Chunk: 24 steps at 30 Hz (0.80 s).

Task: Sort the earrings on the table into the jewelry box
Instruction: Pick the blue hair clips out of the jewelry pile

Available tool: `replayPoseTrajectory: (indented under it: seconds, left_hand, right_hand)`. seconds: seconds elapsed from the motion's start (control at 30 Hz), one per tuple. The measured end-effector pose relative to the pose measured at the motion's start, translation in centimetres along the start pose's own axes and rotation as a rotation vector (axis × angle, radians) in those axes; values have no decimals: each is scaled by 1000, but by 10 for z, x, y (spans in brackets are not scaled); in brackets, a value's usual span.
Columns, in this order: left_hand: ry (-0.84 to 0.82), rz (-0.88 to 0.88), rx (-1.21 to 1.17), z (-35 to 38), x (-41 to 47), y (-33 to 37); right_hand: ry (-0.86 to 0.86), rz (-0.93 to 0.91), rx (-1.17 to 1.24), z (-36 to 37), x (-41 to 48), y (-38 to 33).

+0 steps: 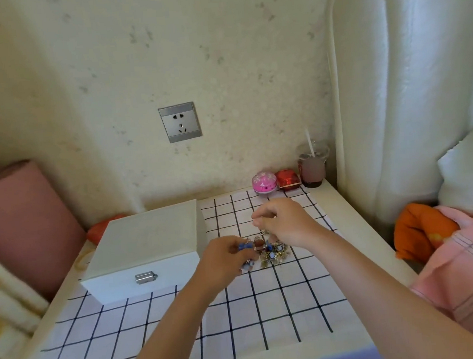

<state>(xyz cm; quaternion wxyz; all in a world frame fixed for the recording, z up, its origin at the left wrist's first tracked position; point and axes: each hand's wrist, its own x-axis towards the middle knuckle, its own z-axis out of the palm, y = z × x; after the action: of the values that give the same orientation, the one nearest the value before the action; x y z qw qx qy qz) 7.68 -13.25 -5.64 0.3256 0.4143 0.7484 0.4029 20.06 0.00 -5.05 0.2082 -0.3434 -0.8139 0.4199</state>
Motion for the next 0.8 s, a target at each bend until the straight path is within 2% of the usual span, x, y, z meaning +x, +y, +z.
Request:
replayPoseTrajectory:
  seconds: [0.13, 0.27, 0.43, 0.5, 0.67, 0.8]
  left_hand:
    - [-93, 39, 217, -7, -9, -23]
    - [-116, 66, 288, -10, -13, -31]
    - [-154, 49, 626, -7, -7, -38]
    - [-161, 68, 689, -8, -3, -36]
    - [-191, 110, 692, -13, 5, -33]
    - [-95, 248, 574, -9, 12, -25]
  right_hand:
    - [-67, 47, -410, 2, 4, 15]
    - [-181, 106, -526, 7, 7, 18]
    - [-153, 52, -578, 5, 8, 23]
    - [-138, 28, -586, 7, 8, 25]
    - [-98, 12, -562, 8, 6, 26]
    - [-49, -8, -517, 4, 8, 29]
